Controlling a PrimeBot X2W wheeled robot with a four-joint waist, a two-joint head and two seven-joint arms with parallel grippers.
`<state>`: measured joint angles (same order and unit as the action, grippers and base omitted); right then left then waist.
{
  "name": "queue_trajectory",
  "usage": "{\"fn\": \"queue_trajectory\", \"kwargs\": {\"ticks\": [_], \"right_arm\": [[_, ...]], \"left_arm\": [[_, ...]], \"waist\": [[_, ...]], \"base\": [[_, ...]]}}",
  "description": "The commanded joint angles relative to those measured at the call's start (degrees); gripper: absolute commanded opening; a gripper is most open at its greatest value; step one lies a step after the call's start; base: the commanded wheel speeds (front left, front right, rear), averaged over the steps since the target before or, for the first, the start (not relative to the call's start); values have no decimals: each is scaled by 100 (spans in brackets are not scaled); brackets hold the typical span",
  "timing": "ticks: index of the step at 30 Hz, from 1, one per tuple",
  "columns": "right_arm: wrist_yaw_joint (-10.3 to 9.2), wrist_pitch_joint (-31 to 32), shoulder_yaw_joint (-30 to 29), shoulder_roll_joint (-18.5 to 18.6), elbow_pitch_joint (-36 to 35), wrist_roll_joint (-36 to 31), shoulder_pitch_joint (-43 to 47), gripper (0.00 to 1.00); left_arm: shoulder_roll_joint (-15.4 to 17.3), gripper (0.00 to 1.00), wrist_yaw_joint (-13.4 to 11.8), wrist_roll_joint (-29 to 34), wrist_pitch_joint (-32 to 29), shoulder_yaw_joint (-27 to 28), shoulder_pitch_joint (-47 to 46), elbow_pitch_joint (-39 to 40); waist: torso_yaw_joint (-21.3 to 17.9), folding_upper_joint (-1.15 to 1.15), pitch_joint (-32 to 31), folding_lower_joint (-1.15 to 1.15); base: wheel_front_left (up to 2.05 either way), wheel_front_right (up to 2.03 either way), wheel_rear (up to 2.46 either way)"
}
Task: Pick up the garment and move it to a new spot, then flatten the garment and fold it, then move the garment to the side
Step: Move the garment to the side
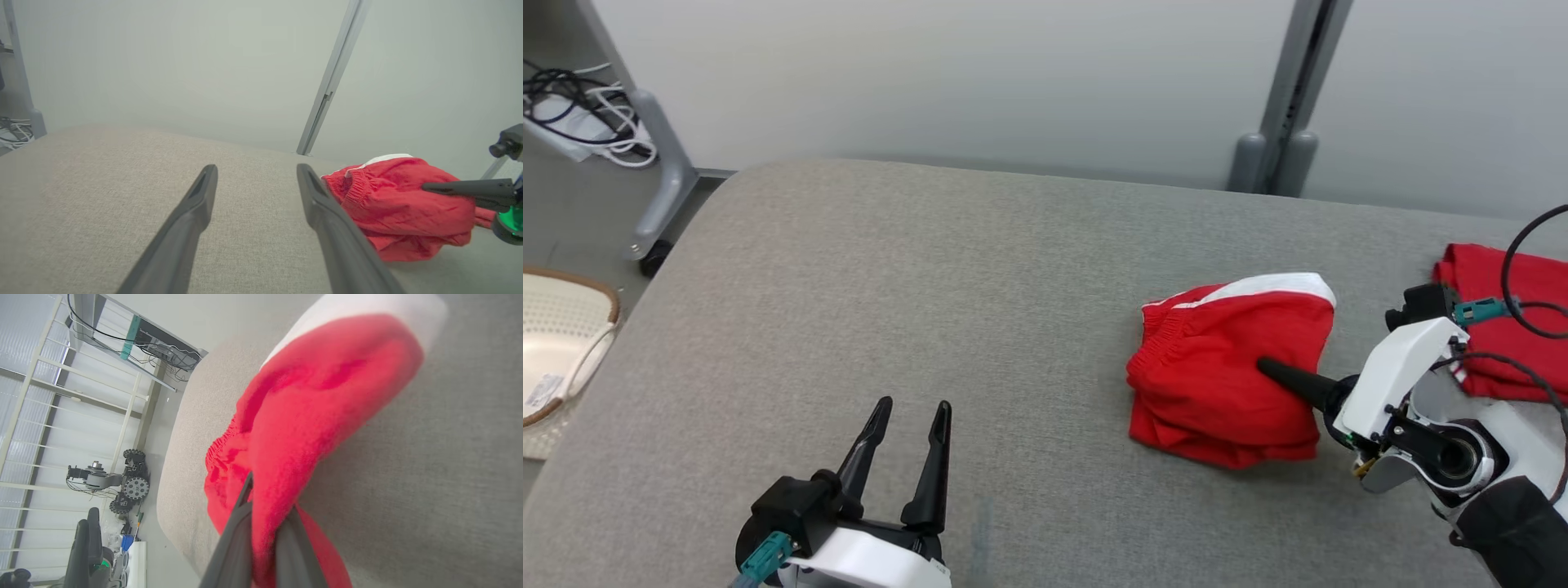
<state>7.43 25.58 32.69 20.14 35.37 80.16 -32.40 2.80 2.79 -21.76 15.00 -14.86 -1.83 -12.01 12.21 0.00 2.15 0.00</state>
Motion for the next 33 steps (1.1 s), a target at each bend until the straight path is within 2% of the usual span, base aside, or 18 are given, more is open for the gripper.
{"fn": "queue_trajectory", "kwargs": {"ticks": [1, 11, 20, 28, 33], "right_arm": [[13, -82, 68, 157, -60, -143, 0, 0], [14, -169, 640, 760, -601, -466, -568, 0], [14, -177, 1207, 1260, -824, -740, -1678, 0], [13, -367, 1911, 2175, -1110, -1039, -2776, 0], [13, -645, 2443, 2779, -1174, -901, -3274, 0]], "left_arm": [[24, 100, 23, 17, 20, -11, -125, -1], [25, 100, 54, 51, 13, -225, -333, -75], [24, 100, 29, 117, 13, -358, -770, -14], [23, 100, -51, 195, 13, -416, -1231, 45], [24, 100, -111, 267, 13, -426, -1433, 111]], "waist": [[-300, 0, -12, 0], [-952, 0, 281, 0], [-1058, 0, 1043, 0], [-968, 0, 1998, 0], [-991, 0, 2489, 0]], "base": [[0, 0, 0], [0, 0, 0], [0, 0, 0], [0, 0, 0], [0, 0, 0]]}}
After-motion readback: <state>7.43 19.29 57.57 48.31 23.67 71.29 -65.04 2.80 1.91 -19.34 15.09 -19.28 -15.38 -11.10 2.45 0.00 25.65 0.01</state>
